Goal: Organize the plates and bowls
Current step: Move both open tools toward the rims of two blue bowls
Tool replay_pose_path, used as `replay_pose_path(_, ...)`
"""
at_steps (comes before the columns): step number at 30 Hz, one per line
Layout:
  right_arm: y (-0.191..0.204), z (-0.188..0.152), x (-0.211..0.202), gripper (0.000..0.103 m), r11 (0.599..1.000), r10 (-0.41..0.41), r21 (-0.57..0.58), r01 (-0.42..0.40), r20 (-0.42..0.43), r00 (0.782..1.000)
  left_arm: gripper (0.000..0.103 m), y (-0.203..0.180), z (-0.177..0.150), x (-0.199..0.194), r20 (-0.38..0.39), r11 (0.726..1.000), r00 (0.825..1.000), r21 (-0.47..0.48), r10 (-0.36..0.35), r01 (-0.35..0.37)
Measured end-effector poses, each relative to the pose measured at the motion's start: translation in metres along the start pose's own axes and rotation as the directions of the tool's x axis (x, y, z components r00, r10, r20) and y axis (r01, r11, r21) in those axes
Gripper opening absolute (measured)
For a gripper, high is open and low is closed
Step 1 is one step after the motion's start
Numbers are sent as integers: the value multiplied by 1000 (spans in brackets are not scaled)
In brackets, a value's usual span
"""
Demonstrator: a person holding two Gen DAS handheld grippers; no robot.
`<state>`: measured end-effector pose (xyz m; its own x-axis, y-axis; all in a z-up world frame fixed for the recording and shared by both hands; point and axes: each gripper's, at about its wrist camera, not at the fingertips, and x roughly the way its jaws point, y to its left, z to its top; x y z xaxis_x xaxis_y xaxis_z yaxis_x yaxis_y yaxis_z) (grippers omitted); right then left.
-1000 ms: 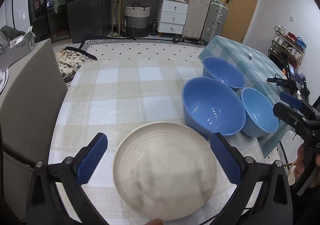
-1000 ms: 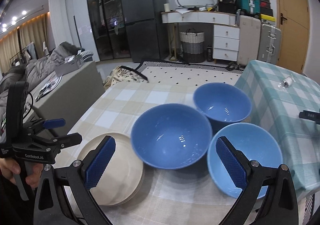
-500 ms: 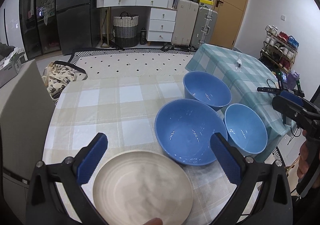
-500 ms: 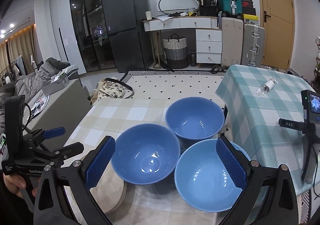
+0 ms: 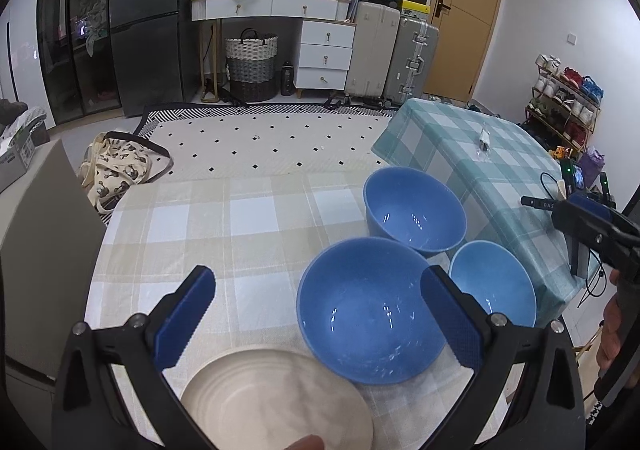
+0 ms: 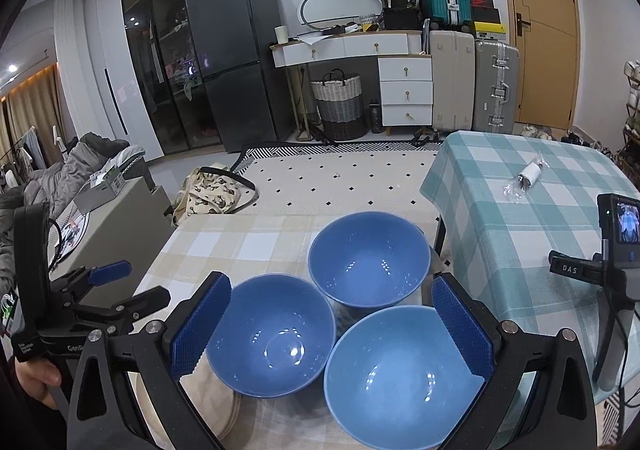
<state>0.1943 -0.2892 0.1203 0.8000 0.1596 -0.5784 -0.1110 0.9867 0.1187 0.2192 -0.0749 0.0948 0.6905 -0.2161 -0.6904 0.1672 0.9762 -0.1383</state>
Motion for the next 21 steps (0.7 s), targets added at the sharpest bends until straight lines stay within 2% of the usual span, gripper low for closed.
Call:
replay_pose_path(5,-20,7,16,102,998,-38,42,38,-8,999,103,-4,16,17,-4,1000,1000,-26,0,0)
replay_pose_path(21,-51,23,58,102,994,-44,100,47,-32,999,103,-24,44,75,-61,1000,998,4,7,-6)
